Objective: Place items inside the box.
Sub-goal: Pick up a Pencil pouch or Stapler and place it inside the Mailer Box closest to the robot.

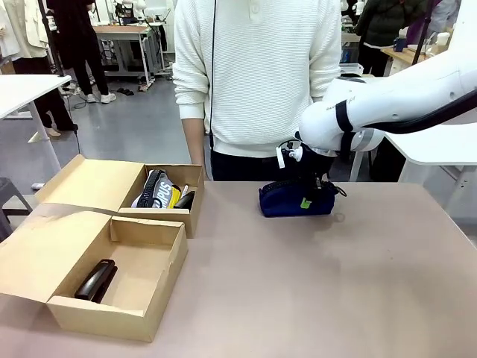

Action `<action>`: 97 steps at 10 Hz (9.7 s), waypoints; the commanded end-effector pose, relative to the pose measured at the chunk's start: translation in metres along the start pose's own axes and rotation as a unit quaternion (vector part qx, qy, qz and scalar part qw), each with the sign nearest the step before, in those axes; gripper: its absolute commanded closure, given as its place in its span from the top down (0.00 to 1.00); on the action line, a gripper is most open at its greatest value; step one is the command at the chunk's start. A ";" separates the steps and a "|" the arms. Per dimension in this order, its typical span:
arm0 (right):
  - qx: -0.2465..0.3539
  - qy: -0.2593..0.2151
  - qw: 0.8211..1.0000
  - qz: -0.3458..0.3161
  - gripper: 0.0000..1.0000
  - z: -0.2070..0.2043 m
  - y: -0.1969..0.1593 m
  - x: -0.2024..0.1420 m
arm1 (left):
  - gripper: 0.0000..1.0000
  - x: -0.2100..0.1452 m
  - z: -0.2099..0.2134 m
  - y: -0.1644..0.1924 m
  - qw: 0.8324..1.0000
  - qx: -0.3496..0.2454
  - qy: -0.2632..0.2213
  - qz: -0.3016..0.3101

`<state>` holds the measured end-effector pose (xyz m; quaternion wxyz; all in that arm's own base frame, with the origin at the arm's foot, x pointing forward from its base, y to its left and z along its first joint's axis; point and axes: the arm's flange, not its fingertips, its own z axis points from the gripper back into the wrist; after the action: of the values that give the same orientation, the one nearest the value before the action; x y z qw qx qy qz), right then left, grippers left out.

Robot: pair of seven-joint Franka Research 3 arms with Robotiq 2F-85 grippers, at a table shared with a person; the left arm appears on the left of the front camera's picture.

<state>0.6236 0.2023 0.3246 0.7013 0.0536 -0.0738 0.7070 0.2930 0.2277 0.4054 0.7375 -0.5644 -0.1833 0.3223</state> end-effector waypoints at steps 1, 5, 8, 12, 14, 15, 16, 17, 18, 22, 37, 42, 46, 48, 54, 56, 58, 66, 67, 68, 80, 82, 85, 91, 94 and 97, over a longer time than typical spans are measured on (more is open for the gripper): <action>0.010 0.010 1.000 0.001 0.00 0.002 0.004 -0.002 | 1.00 -0.002 0.003 0.000 1.000 -0.003 0.005 -0.010; 0.029 0.004 1.000 -0.005 0.00 0.004 0.007 -0.003 | 1.00 -0.002 0.003 0.000 1.000 -0.003 0.005 -0.010; 0.037 -0.005 0.998 -0.050 0.00 0.028 0.021 -0.008 | 1.00 -0.002 0.003 0.000 1.000 -0.003 0.005 -0.010; 0.046 -0.037 0.976 -0.209 0.00 0.129 0.137 -0.059 | 1.00 -0.002 0.003 0.000 1.000 -0.003 0.005 -0.010; 0.009 -0.045 0.959 -0.280 0.00 0.149 0.213 -0.093 | 1.00 -0.002 0.003 0.000 1.000 -0.003 0.005 -0.010; -0.019 -0.083 0.932 -0.351 0.00 0.152 0.252 -0.117 | 1.00 -0.002 0.003 0.000 1.000 -0.003 0.005 -0.010; -0.048 -0.135 0.913 -0.383 0.00 0.153 0.273 -0.130 | 1.00 -0.002 0.003 0.000 1.000 -0.003 0.005 -0.010; -0.071 -0.141 0.921 -0.357 0.00 0.156 0.271 -0.129 | 1.00 -0.002 0.003 0.000 1.000 -0.003 0.005 -0.010; 0.007 -0.093 0.936 -0.339 0.00 0.153 0.249 -0.131 | 1.00 -0.002 0.003 0.000 1.000 -0.003 0.005 -0.010; 0.100 -0.213 0.873 -0.427 0.07 0.139 0.229 -0.100 | 1.00 -0.002 0.003 0.000 1.000 -0.003 0.005 -0.010; 0.068 -0.184 0.703 -0.684 0.07 0.167 0.348 -0.098 | 1.00 -0.002 0.003 0.000 1.000 -0.003 0.005 -0.010; 0.066 -0.157 0.723 -0.670 0.07 0.167 0.341 -0.084 | 1.00 -0.002 0.003 0.000 1.000 -0.003 0.005 -0.010; 0.082 -0.173 0.761 -0.620 0.07 0.151 0.329 -0.001 | 1.00 -0.002 0.003 0.000 1.000 -0.003 0.005 -0.010; 0.081 -0.165 0.783 -0.595 0.07 0.119 0.327 0.094 | 1.00 -0.002 0.003 0.000 1.000 -0.003 0.005 -0.010; 0.101 -0.137 0.829 -0.533 0.07 0.097 0.379 0.144 | 1.00 -0.002 0.003 0.000 1.000 -0.003 0.005 -0.010; 0.122 -0.180 0.821 -0.529 0.07 0.087 0.394 0.180 | 1.00 -0.002 0.003 0.000 1.000 -0.003 0.005 -0.010; 0.161 -0.258 0.717 -0.628 0.07 0.109 0.401 0.214 | 1.00 -0.002 0.003 0.000 1.000 -0.003 0.005 -0.010; 0.173 -0.252 0.594 -0.744 0.07 0.077 0.415 0.294 | 1.00 -0.002 0.003 0.000 1.000 -0.003 0.005 -0.010; 0.161 -0.278 0.594 -0.738 0.07 0.058 0.410 0.308 | 1.00 -0.002 0.003 0.000 1.000 -0.003 0.005 -0.010; 0.145 -0.286 0.589 -0.742 0.07 0.059 0.405 0.311 | 1.00 -0.002 0.003 0.000 1.000 -0.003 0.005 -0.010; 0.083 -0.223 0.597 -0.766 0.07 -0.003 0.346 0.399 | 1.00 -0.002 0.003 0.000 1.000 -0.003 0.005 -0.010; 0.077 -0.221 0.598 -0.766 0.07 -0.009 0.343 0.405 | 1.00 -0.002 0.003 0.000 1.000 -0.003 0.005 -0.010; 0.068 -0.207 0.596 -0.773 0.07 -0.015 0.339 0.402 | 1.00 -0.002 0.003 0.000 1.000 -0.003 0.005 -0.010; 0.058 -0.199 0.588 -0.782 0.86 -0.015 0.335 0.398 | 1.00 -0.002 0.003 0.000 1.000 -0.003 0.005 -0.010; 0.041 -0.183 0.569 -0.801 1.00 -0.021 0.327 0.390 | 1.00 -0.002 0.003 0.000 1.000 -0.003 0.005 -0.010; 0.060 -0.196 0.560 -0.803 1.00 -0.008 0.328 0.379 | 1.00 -0.002 0.003 0.000 1.000 -0.003 0.005 -0.010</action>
<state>0.3029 0.5802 0.3663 0.9486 0.2607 -0.0872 -0.1569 0.2923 0.2278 0.4058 0.7374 -0.5643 -0.1841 0.3223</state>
